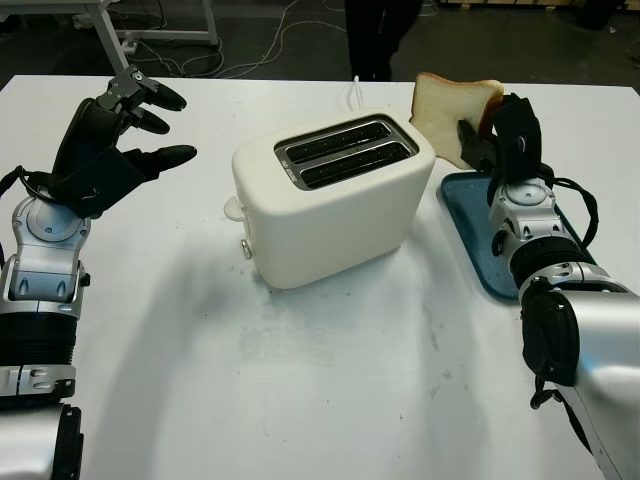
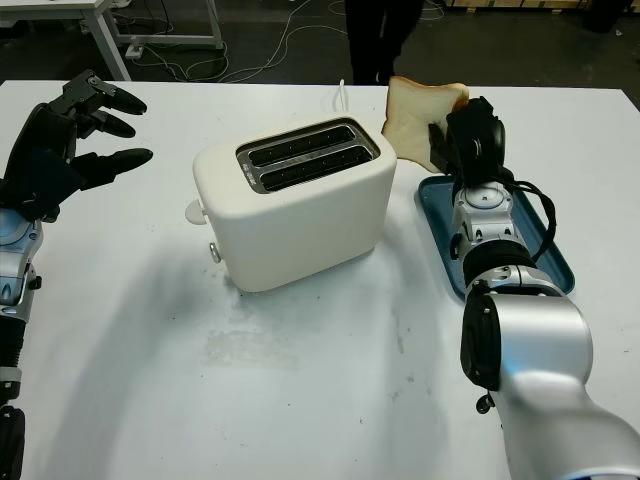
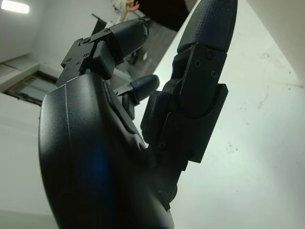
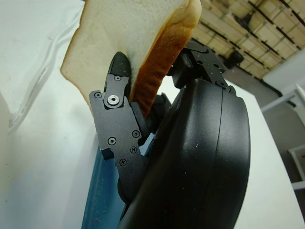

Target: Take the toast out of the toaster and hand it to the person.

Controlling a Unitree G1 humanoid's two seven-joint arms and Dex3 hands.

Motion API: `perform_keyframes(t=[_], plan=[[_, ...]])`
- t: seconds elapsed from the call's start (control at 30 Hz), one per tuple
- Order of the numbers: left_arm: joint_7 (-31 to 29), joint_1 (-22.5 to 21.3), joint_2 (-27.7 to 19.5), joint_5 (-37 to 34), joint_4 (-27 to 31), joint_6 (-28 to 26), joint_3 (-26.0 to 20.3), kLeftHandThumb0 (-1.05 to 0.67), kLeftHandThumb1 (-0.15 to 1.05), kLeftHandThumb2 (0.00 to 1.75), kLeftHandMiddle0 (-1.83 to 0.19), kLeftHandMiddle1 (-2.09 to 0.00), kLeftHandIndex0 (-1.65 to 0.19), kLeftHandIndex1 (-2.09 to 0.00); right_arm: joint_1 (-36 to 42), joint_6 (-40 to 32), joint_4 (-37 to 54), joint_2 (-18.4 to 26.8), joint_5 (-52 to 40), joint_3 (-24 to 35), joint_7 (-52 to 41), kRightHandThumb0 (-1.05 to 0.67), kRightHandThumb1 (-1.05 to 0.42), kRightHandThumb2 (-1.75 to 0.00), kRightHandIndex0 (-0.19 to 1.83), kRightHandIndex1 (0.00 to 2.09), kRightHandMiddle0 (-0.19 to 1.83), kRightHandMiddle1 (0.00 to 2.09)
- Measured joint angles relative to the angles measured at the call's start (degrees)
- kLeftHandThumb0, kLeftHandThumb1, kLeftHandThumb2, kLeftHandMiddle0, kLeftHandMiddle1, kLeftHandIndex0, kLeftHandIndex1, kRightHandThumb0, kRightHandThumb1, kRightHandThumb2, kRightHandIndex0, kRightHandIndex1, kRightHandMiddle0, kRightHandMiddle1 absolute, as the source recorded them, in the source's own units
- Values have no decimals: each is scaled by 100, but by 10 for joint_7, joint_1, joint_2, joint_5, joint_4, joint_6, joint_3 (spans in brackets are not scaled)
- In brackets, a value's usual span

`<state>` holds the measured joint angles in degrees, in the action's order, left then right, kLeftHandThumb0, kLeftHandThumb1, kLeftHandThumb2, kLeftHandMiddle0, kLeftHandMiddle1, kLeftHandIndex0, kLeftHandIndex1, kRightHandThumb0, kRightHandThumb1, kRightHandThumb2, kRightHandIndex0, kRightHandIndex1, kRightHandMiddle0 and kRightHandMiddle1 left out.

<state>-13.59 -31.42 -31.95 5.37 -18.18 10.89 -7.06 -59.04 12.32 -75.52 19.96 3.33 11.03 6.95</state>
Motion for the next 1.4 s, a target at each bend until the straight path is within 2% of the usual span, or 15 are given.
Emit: perform_keyframes(t=[0.9,1.07,1.27,1.4], plan=[[0,2,0,0,3,-3,0,-93,90,0,-13,-142,-17,-128,0,0,0,-2,1,5,6,-14,-92,-48,68,175,31,175],[-2,2,0,-5,3,-3,-1,-94,90,1,-13,-144,-16,-128,0,2,0,-2,9,-3,7,-12,-92,-48,73,175,39,175],[-3,2,0,-7,3,-3,-1,-94,89,0,-12,-142,-16,-127,0,7,0,-2,8,0,10,-10,-92,-50,71,175,34,175],[-4,2,0,-6,3,-3,-1,-93,90,0,-11,-143,-16,-128,0,8,0,-2,5,2,11,-10,-92,-49,72,175,37,175]])
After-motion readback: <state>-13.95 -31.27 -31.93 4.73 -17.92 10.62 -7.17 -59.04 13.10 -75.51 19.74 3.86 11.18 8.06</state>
